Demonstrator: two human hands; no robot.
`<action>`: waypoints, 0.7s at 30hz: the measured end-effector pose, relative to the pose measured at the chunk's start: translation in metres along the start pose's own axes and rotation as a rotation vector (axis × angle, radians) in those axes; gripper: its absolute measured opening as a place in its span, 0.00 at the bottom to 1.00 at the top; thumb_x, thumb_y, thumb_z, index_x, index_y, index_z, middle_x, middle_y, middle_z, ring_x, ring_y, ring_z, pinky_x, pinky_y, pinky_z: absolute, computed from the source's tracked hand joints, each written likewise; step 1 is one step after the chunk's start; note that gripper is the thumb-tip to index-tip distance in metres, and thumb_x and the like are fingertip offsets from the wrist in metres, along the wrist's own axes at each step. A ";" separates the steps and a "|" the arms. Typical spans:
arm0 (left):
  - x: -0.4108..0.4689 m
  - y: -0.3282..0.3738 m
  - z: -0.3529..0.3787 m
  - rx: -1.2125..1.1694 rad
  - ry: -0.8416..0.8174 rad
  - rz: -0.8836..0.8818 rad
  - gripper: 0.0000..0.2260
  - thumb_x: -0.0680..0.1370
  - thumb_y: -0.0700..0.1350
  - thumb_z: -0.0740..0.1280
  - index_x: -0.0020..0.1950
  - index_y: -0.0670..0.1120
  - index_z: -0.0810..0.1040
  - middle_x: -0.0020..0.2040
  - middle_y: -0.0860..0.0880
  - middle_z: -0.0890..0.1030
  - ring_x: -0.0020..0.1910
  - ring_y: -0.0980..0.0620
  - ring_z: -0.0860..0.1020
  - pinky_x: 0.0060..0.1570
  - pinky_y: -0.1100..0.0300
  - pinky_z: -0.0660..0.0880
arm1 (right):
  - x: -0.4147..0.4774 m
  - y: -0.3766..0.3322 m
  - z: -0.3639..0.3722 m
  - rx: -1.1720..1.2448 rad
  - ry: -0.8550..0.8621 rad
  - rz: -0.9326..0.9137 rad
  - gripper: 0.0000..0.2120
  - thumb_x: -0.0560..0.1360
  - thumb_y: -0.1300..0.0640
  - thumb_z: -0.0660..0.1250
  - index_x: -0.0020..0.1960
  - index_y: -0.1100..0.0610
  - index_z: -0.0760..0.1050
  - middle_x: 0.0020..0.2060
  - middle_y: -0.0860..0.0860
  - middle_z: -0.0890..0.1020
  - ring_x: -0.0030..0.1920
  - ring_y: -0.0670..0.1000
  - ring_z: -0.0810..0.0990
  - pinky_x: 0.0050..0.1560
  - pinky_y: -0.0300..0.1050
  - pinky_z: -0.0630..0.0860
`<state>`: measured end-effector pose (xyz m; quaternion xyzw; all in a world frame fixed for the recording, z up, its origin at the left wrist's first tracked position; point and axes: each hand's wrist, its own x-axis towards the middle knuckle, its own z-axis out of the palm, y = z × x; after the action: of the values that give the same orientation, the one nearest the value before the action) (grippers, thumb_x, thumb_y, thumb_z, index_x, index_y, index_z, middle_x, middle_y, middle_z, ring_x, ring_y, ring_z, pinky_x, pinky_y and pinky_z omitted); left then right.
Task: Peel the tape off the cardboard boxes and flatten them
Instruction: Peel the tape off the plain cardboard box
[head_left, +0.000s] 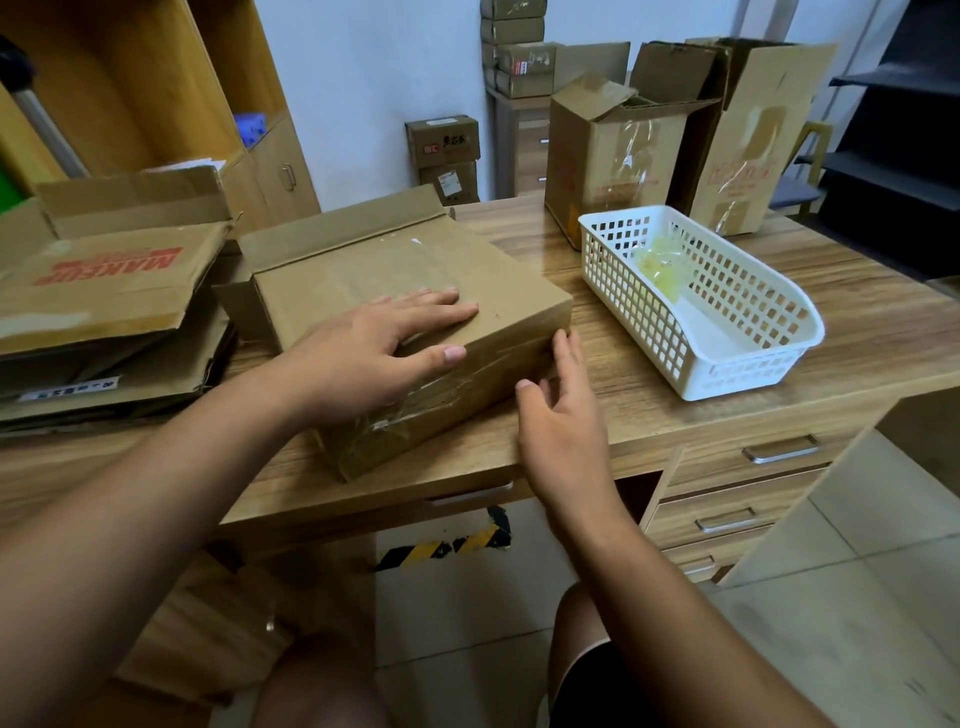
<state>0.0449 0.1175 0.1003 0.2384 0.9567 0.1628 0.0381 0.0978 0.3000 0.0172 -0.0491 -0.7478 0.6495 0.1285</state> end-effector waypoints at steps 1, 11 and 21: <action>0.000 0.000 0.000 0.000 -0.003 -0.001 0.23 0.78 0.67 0.56 0.74 0.73 0.58 0.76 0.71 0.55 0.76 0.65 0.53 0.73 0.52 0.55 | -0.002 0.000 0.001 0.001 -0.009 -0.003 0.31 0.82 0.59 0.59 0.82 0.50 0.53 0.81 0.40 0.50 0.73 0.28 0.52 0.78 0.39 0.58; 0.000 0.001 0.000 0.007 0.007 0.010 0.24 0.77 0.68 0.56 0.74 0.73 0.59 0.76 0.71 0.55 0.75 0.66 0.53 0.73 0.53 0.56 | -0.024 -0.002 0.013 -0.074 -0.059 -0.020 0.27 0.83 0.61 0.59 0.81 0.55 0.58 0.81 0.41 0.50 0.67 0.23 0.51 0.61 0.14 0.51; 0.000 0.000 0.000 0.003 0.024 0.016 0.24 0.77 0.68 0.57 0.74 0.73 0.60 0.76 0.71 0.56 0.77 0.64 0.54 0.73 0.54 0.55 | -0.036 0.002 0.018 -0.063 -0.047 -0.143 0.18 0.83 0.63 0.59 0.70 0.55 0.75 0.76 0.41 0.60 0.73 0.35 0.63 0.69 0.25 0.62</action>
<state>0.0452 0.1172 0.1000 0.2442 0.9554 0.1644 0.0251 0.1275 0.2740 0.0083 0.0157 -0.7721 0.6160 0.1551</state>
